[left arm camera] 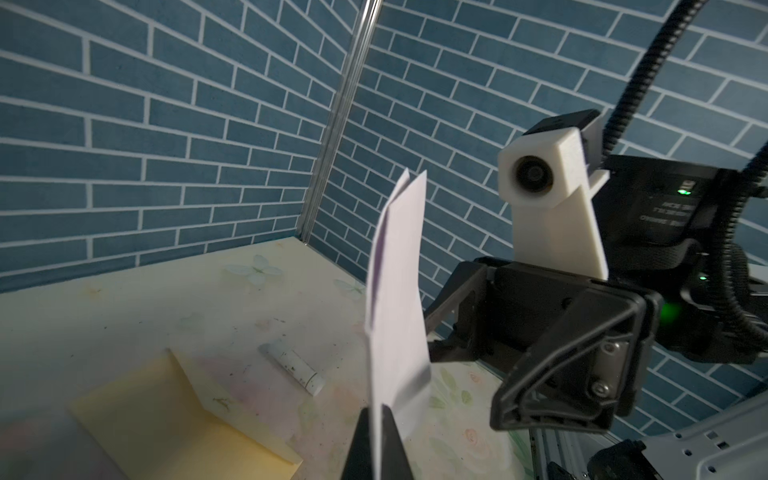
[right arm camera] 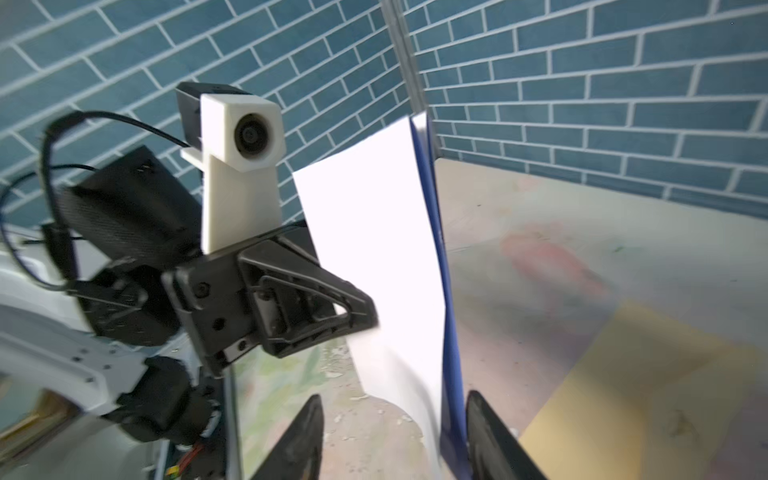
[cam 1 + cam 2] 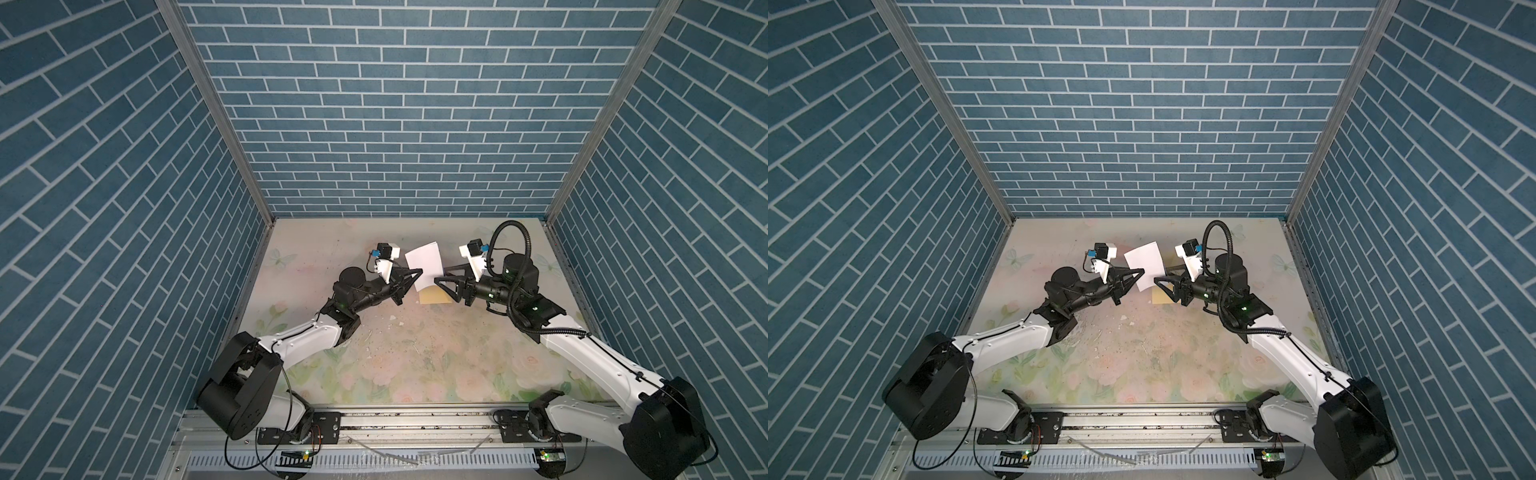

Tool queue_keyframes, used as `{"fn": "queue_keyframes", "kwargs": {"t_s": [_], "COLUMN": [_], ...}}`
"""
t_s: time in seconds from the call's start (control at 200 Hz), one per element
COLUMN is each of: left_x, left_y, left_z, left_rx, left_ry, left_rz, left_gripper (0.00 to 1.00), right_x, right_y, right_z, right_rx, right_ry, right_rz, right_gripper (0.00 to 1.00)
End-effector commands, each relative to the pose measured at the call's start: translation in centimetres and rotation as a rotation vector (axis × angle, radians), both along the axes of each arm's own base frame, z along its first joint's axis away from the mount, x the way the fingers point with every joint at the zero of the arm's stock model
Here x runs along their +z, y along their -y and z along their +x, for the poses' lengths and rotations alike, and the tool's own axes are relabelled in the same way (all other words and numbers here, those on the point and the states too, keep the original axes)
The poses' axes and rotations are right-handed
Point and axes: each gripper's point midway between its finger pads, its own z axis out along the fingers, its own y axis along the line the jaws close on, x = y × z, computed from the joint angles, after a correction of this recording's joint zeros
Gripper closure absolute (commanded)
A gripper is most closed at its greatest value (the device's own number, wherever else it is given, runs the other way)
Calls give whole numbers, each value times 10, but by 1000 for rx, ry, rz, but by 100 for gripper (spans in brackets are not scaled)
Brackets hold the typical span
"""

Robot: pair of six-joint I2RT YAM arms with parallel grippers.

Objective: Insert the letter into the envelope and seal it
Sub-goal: 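Hold the letter with the left gripper while the right gripper reaches to the yellow envelope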

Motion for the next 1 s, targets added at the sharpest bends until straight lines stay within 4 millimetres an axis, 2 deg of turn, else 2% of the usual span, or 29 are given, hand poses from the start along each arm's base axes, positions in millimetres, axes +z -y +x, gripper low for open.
{"fn": "queue_keyframes", "kwargs": {"t_s": [0.0,0.105,0.18,0.31,0.405,0.525,0.625,0.745,0.995], "left_x": [-22,-35,-51,-65,-74,-84,-91,-95,-91], "left_y": [-29,-53,-74,-100,-112,-112,-110,-113,-104], "left_z": [14,15,12,-3,-22,-48,-61,-61,-47], "left_rx": [179,294,380,450,452,390,347,344,346], "left_ry": [-69,-121,-186,-272,-348,-441,-474,-449,-412], "left_rz": [135,250,332,412,439,413,419,468,431], "left_gripper": [100,100,100,100,100,100,100,100,100], "right_x": [-4,-31,-48,-70,-89,-114,-132,-151,-181], "right_y": [27,51,56,48,39,24,16,13,11], "right_z": [40,71,86,107,121,136,147,156,163], "right_rx": [-263,-468,-550,-614,-650,-670,-699,-721,-741], "right_ry": [4,-58,-94,-127,-144,-177,-198,-214,-257], "right_rz": [-118,-261,-353,-471,-563,-626,-675,-734,-787], "right_gripper": [29,22,18,14,13,13,14,18,27]}}
